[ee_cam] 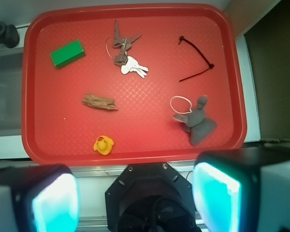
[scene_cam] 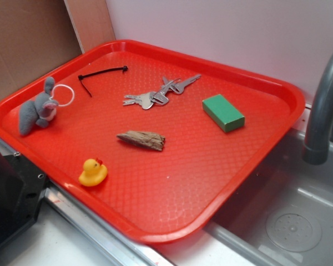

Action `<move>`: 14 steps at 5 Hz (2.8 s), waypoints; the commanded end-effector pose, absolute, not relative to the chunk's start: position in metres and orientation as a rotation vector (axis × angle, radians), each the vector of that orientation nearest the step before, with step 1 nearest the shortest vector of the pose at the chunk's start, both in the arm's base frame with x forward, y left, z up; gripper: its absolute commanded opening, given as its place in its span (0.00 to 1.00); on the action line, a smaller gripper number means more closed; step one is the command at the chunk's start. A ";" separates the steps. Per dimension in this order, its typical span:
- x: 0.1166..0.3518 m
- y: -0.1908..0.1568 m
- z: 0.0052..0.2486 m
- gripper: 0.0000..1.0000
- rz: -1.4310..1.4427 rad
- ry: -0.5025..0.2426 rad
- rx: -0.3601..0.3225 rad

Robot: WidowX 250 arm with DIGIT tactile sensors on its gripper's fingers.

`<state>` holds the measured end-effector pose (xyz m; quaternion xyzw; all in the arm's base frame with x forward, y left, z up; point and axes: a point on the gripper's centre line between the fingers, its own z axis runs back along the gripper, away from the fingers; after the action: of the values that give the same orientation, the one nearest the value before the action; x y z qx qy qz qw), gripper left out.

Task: Grab the yellow duck.

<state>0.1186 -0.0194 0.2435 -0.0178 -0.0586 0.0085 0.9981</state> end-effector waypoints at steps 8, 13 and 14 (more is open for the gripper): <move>0.142 -0.102 0.159 1.00 -0.103 -0.035 -0.037; 0.120 -0.060 0.029 1.00 -0.031 0.147 0.079; 0.123 -0.064 0.028 0.96 -0.031 0.151 0.079</move>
<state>0.1251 -0.0639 0.0258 0.0408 0.0832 -0.0160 0.9956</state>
